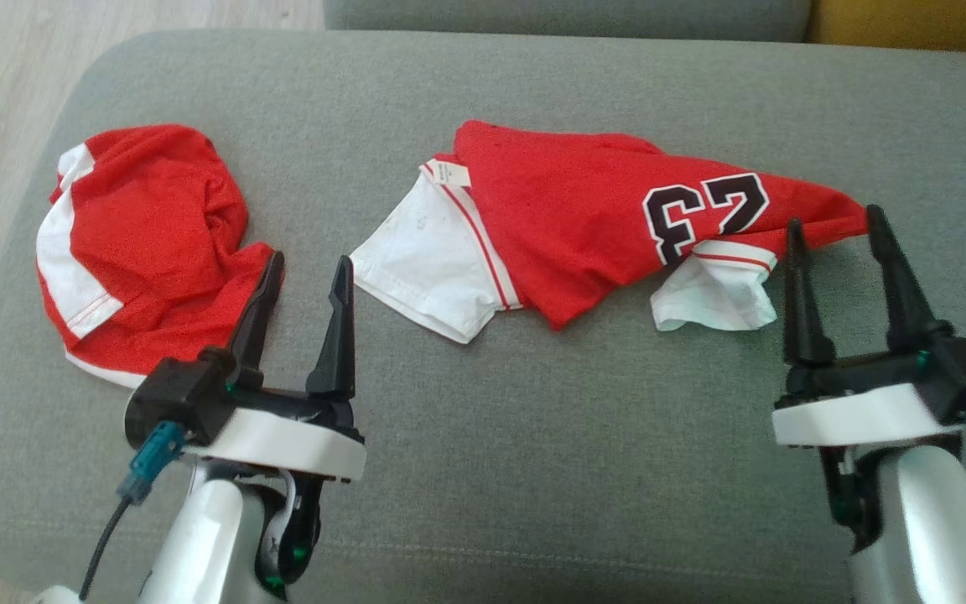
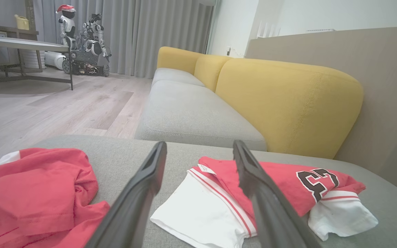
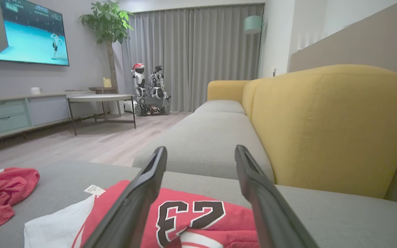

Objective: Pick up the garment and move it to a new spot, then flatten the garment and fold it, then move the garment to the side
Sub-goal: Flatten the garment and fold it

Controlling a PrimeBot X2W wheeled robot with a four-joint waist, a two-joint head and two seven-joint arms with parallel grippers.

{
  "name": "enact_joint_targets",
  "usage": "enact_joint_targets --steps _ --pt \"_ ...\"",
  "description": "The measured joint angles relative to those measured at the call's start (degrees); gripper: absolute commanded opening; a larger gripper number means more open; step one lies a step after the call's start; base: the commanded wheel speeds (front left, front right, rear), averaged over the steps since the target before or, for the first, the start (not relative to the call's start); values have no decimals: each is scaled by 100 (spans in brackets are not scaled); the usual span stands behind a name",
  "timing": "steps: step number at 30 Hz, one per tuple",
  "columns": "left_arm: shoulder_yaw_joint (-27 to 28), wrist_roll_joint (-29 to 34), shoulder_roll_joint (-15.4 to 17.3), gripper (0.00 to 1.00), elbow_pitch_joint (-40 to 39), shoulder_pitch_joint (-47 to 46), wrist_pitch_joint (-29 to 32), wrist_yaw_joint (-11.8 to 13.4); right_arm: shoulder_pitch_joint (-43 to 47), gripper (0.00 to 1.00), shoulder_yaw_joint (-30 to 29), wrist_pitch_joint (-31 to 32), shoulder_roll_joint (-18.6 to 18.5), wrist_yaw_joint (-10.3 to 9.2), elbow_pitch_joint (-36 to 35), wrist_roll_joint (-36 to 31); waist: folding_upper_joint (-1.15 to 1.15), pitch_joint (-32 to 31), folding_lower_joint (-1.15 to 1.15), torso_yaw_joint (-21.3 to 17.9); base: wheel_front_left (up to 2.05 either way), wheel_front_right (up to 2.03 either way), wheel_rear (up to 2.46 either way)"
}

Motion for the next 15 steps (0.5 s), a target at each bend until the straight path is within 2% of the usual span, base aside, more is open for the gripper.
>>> enact_joint_targets --steps 3,8,15 --pt "-5 -3 -1 100 -12 -4 0 27 -31 100 196 121 -1 0 2 -74 0 85 0 56 0 0 0" --pt "-89 -122 -5 100 -33 -16 0 75 -191 100 865 413 -2 1 226 -245 0 253 0 205 0 0 0" --pt "-274 -213 -12 100 -47 -174 0 142 -638 100 1317 851 -125 1 1056 -453 0 490 0 549 0 0 0"
